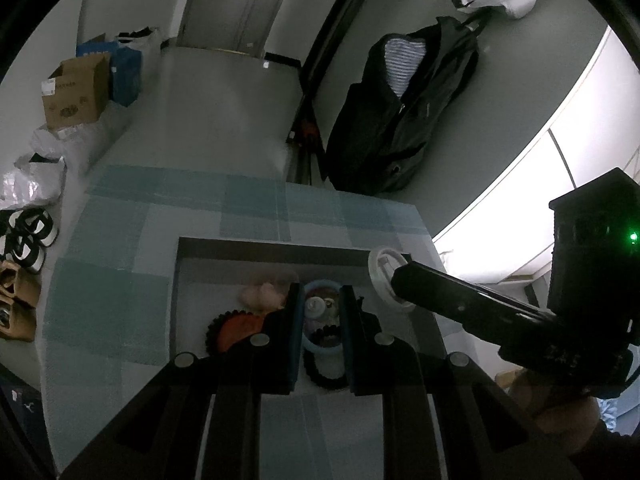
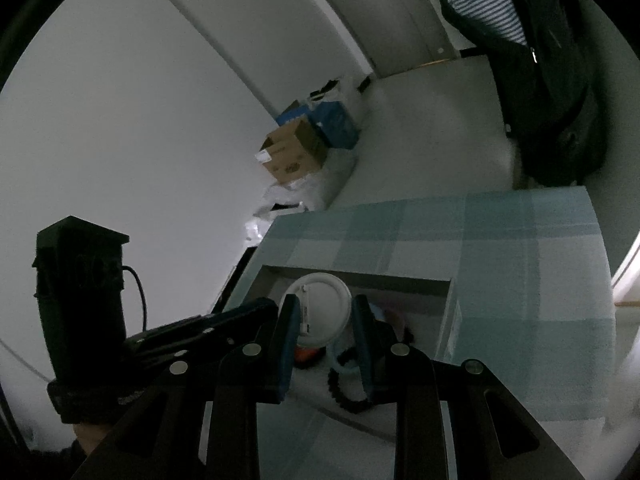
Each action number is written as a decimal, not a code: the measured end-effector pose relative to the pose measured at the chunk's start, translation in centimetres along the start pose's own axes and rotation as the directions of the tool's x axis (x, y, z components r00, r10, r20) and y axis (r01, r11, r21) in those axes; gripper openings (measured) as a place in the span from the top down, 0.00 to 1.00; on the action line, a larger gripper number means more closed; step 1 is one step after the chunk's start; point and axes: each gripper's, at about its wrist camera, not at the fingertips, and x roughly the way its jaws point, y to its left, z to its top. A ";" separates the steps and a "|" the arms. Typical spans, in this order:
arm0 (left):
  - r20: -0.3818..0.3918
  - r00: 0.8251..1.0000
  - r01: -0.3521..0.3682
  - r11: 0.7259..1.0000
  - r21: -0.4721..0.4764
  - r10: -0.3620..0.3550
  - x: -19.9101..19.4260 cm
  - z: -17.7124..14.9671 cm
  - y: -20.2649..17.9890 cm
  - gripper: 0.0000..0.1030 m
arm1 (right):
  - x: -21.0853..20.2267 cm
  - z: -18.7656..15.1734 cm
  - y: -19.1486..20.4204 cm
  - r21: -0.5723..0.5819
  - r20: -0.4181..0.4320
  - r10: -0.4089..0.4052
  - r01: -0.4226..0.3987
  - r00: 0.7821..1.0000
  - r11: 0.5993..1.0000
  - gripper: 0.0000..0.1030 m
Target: Organize jewelry
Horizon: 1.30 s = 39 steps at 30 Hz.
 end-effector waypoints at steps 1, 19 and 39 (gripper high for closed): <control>-0.004 1.000 0.000 1.000 0.000 0.000 0.2 0.0 0.1 0.88 | 0.1 0.1 -0.1 0.002 0.000 0.002 -0.002 1.000 1.000 0.75; -0.042 0.999 -0.001 0.999 -0.034 0.000 2.5 0.1 1.0 0.88 | 1.2 0.1 -1.6 -0.001 -0.036 -0.034 0.034 0.999 0.999 0.75; -0.005 0.999 0.048 0.989 -0.138 -0.049 0.8 -0.3 2.3 0.73 | -0.5 -0.3 -1.3 -0.015 0.003 -0.064 0.065 0.998 0.998 0.56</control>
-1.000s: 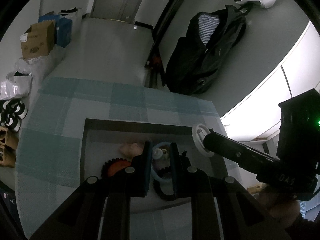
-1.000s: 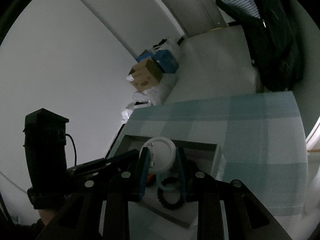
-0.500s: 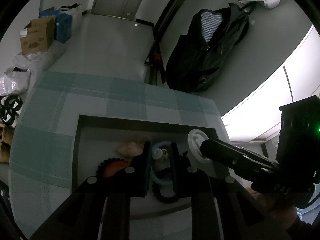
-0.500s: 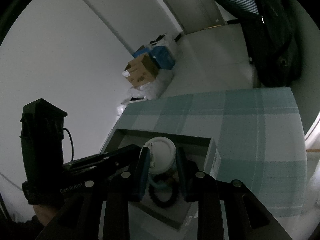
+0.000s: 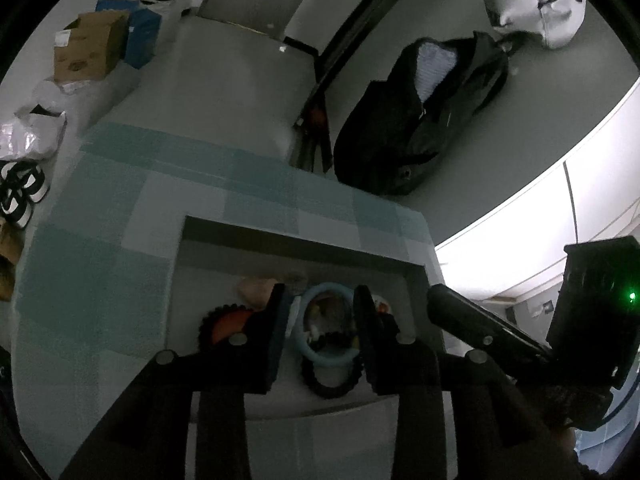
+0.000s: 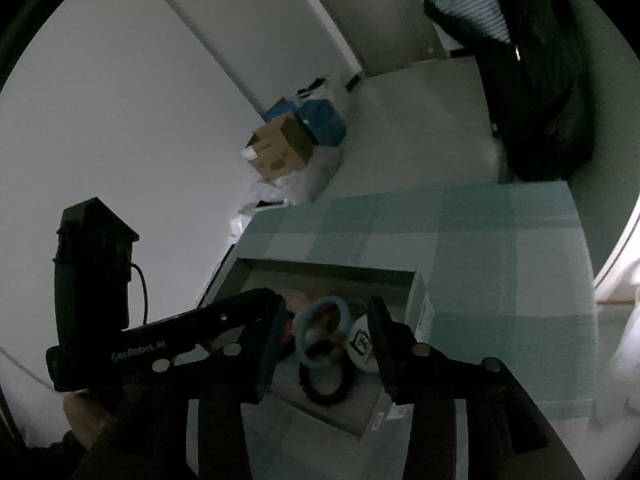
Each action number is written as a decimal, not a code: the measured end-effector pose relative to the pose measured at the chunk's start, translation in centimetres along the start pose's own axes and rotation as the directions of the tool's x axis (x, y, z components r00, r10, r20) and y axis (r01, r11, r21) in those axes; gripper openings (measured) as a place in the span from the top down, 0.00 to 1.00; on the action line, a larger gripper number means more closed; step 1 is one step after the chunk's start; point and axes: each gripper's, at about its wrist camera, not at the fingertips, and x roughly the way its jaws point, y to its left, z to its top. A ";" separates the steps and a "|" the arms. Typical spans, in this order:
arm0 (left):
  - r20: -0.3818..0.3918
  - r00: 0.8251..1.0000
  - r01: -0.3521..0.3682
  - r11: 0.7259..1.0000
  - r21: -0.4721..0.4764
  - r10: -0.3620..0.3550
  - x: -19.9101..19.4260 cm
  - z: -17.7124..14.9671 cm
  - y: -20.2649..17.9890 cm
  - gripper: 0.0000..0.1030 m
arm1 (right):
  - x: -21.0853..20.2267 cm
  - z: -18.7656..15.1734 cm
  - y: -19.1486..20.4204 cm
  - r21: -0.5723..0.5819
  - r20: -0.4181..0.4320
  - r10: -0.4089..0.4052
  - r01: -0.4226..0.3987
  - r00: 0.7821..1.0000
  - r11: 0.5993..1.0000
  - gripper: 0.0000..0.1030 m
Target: Organize jewelry
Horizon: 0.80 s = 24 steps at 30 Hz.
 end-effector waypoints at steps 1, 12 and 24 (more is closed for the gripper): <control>0.008 1.000 0.000 1.000 0.001 0.000 -0.2 0.0 0.0 0.72 | -0.3 -0.1 0.1 -0.003 0.008 -0.006 0.006 1.000 1.000 0.54; 0.097 0.990 -0.111 0.992 0.064 0.105 -3.2 -1.6 -1.2 0.54 | -3.9 -1.3 1.4 -0.028 0.103 -0.042 0.045 0.994 0.999 0.37; 0.263 0.926 -0.331 0.917 0.221 0.271 -6.0 -4.9 -5.2 0.31 | -6.2 -3.5 3.4 -0.046 0.143 -0.093 0.101 0.985 0.994 0.16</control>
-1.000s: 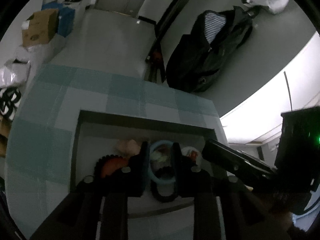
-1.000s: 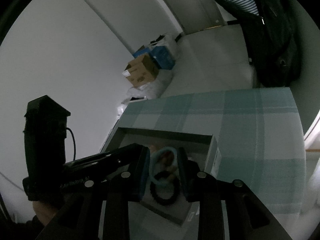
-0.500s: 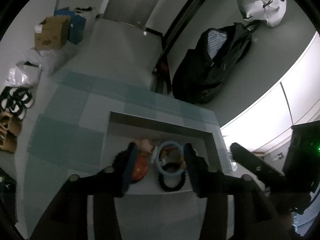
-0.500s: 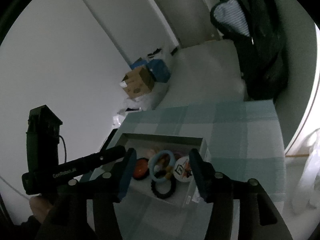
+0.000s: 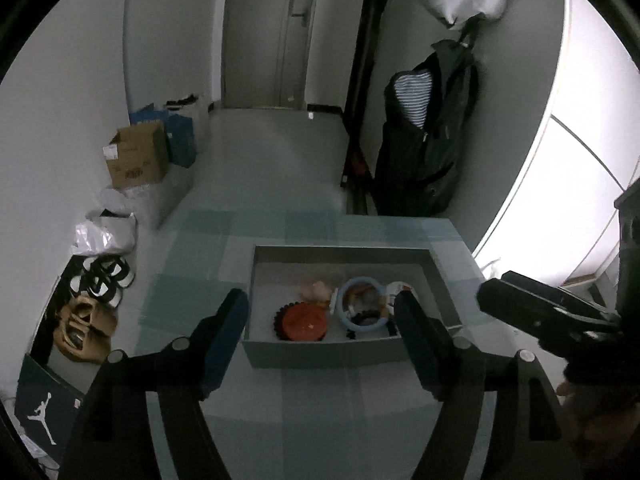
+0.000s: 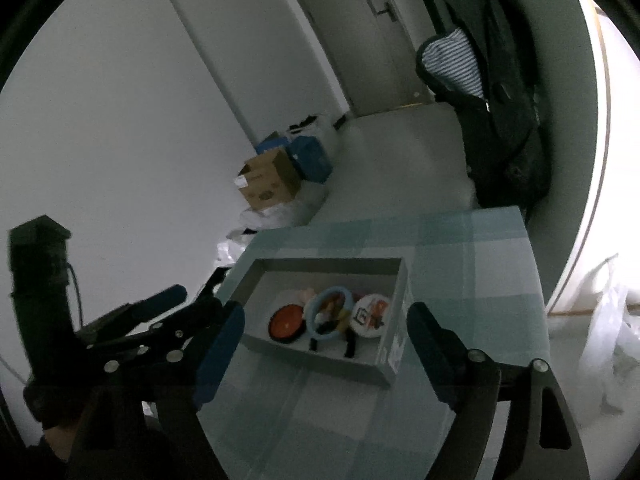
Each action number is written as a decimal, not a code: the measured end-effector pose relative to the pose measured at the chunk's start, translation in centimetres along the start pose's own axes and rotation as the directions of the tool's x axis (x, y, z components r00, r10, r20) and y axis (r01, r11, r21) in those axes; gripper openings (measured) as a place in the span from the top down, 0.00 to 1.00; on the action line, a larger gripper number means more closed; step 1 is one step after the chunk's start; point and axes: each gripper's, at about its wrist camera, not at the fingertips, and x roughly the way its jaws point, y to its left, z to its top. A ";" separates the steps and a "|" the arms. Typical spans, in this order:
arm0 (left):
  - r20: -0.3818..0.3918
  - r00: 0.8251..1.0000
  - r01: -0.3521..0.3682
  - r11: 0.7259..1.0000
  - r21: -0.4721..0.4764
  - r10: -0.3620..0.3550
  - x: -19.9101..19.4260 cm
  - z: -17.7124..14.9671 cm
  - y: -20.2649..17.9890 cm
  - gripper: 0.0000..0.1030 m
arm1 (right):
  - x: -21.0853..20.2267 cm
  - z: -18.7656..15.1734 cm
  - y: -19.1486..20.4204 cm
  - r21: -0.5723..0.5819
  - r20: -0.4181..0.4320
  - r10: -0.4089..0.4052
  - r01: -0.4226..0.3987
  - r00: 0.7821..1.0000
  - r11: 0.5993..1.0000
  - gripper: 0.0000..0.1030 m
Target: Organize jewelry
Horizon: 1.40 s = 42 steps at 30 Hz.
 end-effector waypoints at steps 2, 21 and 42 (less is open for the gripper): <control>0.006 1.000 -0.003 1.000 -0.004 0.003 -0.4 -0.2 0.0 0.31 | -0.5 -0.2 0.4 -0.008 0.017 -0.012 0.012 1.000 1.000 0.09; 0.022 0.999 -0.035 0.997 -0.075 0.037 -2.4 -1.9 0.9 0.30 | -2.7 -2.3 1.7 -0.040 0.060 -0.035 0.037 0.998 0.999 0.00; 0.022 0.999 -0.043 0.998 -0.052 0.044 -2.5 -2.3 0.3 0.31 | -3.3 -2.5 1.1 -0.037 0.061 -0.028 0.031 0.998 0.999 0.00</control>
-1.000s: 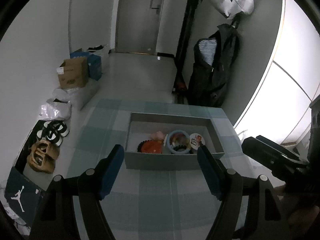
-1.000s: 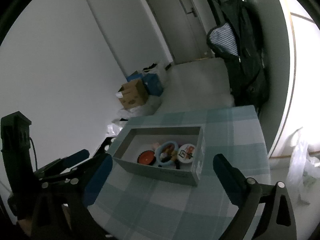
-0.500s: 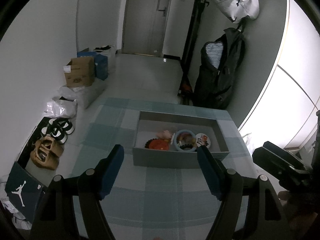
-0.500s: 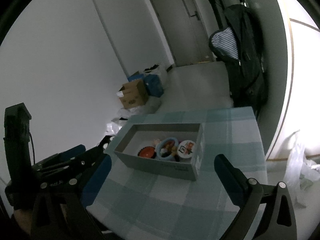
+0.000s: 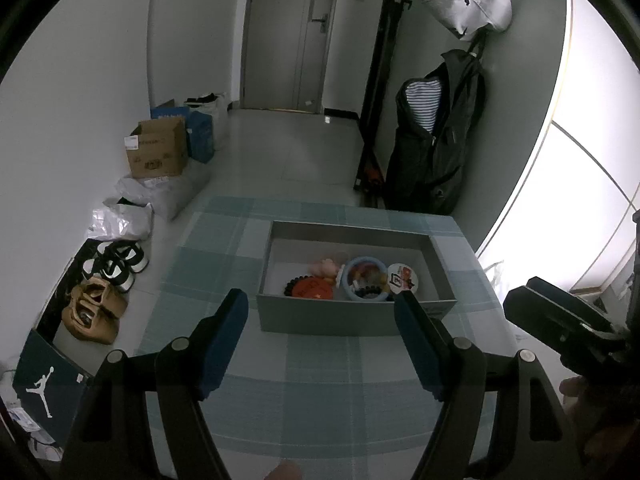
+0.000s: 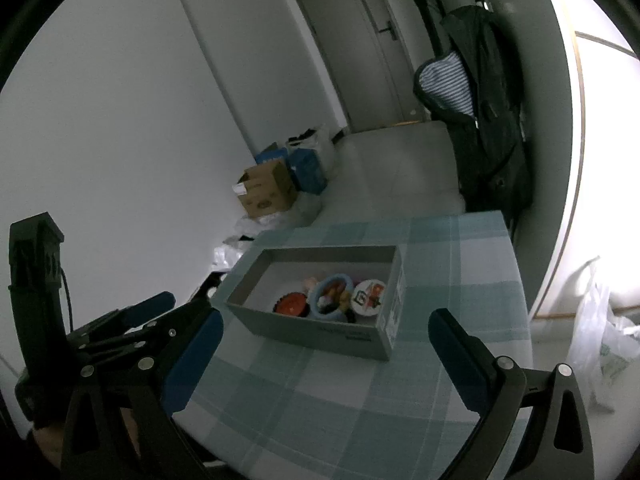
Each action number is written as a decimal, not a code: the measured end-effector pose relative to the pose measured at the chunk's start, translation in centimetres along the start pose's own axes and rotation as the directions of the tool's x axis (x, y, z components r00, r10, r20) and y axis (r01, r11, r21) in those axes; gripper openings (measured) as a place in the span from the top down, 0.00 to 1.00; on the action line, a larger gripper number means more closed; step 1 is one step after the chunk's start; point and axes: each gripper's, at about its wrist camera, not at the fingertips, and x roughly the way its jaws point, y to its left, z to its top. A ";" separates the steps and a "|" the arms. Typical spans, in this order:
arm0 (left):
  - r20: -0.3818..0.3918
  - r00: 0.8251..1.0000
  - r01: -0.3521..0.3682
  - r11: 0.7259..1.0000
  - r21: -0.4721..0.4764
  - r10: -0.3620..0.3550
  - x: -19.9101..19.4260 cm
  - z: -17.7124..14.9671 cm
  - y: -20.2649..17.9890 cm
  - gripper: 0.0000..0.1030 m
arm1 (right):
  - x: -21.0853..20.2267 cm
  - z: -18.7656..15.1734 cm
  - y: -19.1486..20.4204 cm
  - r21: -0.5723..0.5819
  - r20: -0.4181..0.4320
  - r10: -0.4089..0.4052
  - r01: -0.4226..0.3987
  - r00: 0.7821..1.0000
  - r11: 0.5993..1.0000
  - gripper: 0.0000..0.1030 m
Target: Organize jewelry
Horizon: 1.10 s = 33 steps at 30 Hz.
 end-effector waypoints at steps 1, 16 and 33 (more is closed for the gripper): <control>-0.001 1.000 0.005 1.000 0.000 -0.005 0.0 0.0 0.0 0.30 | 0.0 0.0 0.0 0.000 0.000 0.000 0.000 1.000 1.000 0.00; -0.007 1.000 0.030 1.000 -0.003 -0.030 0.2 0.3 -0.1 0.30 | 0.2 -0.1 0.1 -0.001 -0.007 -0.002 0.002 1.000 1.000 0.00; -0.017 0.999 0.035 0.999 -0.018 -0.035 0.5 0.1 -0.1 0.30 | 0.1 -0.3 0.1 -0.005 -0.011 -0.002 0.002 1.000 1.000 0.00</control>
